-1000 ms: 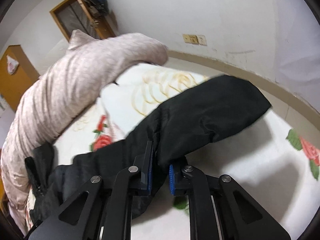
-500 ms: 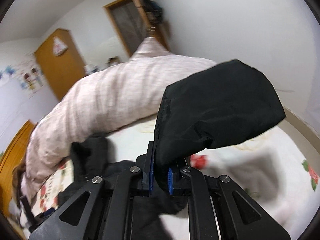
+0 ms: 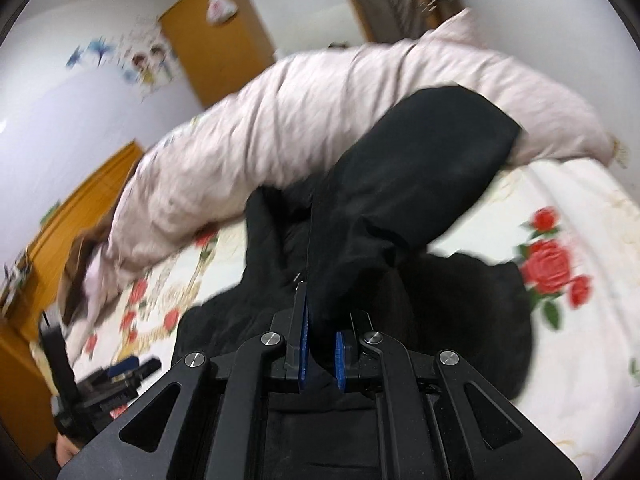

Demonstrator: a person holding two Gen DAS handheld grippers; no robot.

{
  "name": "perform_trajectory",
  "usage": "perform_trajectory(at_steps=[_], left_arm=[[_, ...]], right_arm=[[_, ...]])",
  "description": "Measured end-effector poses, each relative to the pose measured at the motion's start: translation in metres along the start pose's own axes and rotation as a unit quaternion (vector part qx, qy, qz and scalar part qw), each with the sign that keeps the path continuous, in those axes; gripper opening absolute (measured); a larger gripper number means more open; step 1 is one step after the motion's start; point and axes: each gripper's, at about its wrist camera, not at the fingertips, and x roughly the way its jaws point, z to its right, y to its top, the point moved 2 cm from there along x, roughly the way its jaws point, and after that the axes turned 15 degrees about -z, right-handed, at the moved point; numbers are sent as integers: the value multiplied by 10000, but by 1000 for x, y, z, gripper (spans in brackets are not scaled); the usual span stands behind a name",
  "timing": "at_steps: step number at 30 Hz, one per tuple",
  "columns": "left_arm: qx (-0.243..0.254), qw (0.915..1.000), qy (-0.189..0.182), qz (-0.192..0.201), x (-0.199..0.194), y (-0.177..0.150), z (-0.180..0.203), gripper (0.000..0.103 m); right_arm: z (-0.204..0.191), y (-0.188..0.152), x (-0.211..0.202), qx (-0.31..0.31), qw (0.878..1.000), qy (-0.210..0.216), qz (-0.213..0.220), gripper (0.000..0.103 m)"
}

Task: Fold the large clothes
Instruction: 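Fold the held sleeve with the right tool across the jacket body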

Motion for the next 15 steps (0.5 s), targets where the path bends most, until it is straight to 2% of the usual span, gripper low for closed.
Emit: perform_trajectory(at_steps=[10,13,15], left_arm=[[-431,9990,-35,-115,19,-10,-39,78],[-482,9987,-74,-121,19,-10,-43,78],[-488,9987,-109,-89,16,-7,-42,78]], right_arm=[[-36,-49,122,-463,9918,1,-1188,10],[-36,-56,135,-525,9895,-32,-1346,14],[-36,-57,133,-540,9892,140,-1359,28]])
